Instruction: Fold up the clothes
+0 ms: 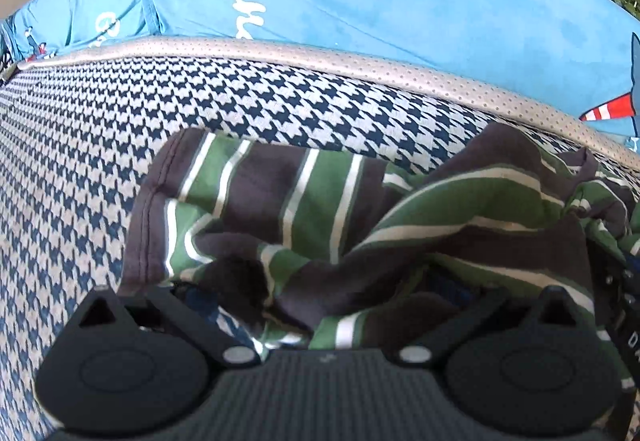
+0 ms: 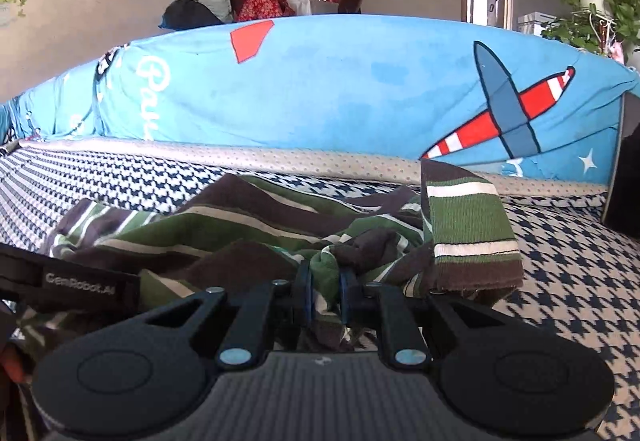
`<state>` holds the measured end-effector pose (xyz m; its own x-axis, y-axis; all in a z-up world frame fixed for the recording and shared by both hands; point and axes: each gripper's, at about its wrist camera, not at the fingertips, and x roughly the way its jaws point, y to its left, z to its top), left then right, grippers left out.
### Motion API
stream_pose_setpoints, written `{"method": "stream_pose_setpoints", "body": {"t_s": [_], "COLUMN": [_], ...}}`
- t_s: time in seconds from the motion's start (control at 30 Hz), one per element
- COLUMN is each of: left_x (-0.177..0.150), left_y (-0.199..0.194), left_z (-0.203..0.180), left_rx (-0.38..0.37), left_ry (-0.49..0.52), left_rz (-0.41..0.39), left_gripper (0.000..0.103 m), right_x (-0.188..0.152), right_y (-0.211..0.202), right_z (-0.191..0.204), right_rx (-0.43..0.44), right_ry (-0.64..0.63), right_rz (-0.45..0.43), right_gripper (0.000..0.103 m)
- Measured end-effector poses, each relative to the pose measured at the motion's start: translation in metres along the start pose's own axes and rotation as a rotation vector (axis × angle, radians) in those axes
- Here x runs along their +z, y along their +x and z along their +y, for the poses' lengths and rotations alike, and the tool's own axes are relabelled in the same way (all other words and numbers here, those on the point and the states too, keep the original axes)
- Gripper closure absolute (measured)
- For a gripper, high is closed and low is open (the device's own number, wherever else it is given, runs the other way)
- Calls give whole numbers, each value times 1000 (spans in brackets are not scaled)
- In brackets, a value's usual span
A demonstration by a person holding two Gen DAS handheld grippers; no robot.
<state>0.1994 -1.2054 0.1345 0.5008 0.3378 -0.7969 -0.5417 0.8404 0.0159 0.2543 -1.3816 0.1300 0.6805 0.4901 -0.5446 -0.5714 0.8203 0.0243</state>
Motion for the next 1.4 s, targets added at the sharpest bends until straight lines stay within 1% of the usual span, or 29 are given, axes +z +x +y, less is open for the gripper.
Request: {"method": "stream_pose_setpoints", "body": {"t_s": [0.07,0.13,0.23,0.33,0.47,0.53,0.63,0.7,0.73,0.77,0.8,0.83,0.87,0.9,1.0,1.03,1.13,1.27,1.33,1.37,1.4], "left_x": [3,5,6,10,10,9,8,9,9,9,8,8,7,7,8,9,12,16,18,20,21], "left_y": [0,0,-1,-3,-6,-8,-10,-8,-8,-7,-6,-5,-5,-5,-5,-6,-7,-13,-16,-18,-20], "left_z": [0,1,3,6,3,2,4,5,5,4,4,3,2,0,-3,-1,2,9,14,17,20], "left_rx": [17,6,-19,-33,-62,-66,-77,-82,-81,-80,-81,-83,-83,-80,-76,-84,-102,-114,-119,-117,-116], "left_ry": [1,-19,-49,-45,-25,-11,-10,-4,-1,1,0,-1,-1,1,-2,-15,-41,-71,-92,-102,-112], "left_rz": [-14,0,29,23,19,12,2,0,1,4,7,8,7,6,10,12,14,2,-6,-9,-13], "left_gripper": [0,0,0,0,0,0,0,0,0,0,0,0,0,0,0,0,0,0,0,0,0], "right_x": [-3,-8,-8,-7,-9,-10,-10,-11,-12,-13,-13,-13,-12,-11,-7,-6,-4,3,8,8,9], "right_y": [5,6,5,7,9,10,10,11,12,13,14,15,16,17,14,11,0,-22,-32,-35,-35], "right_z": [11,17,10,7,17,21,19,26,30,34,36,34,32,29,12,7,4,11,12,11,7], "right_rx": [0,-9,25,40,6,-12,-11,-56,-94,-132,-162,-174,-187,-186,-83,-48,-29,61,88,106,141], "right_ry": [-56,-114,-87,-71,-125,-149,-136,-174,-193,-212,-223,-214,-206,-191,-104,-74,-39,-27,-22,-8,20], "right_rz": [3,-16,-16,-6,1,2,2,5,5,5,7,13,19,25,34,24,-6,-72,-109,-118,-112], "right_gripper": [83,82,76,67,55,52,47,42,34,22,16,7,0,0,0,0,0,1,1,1,1]}}
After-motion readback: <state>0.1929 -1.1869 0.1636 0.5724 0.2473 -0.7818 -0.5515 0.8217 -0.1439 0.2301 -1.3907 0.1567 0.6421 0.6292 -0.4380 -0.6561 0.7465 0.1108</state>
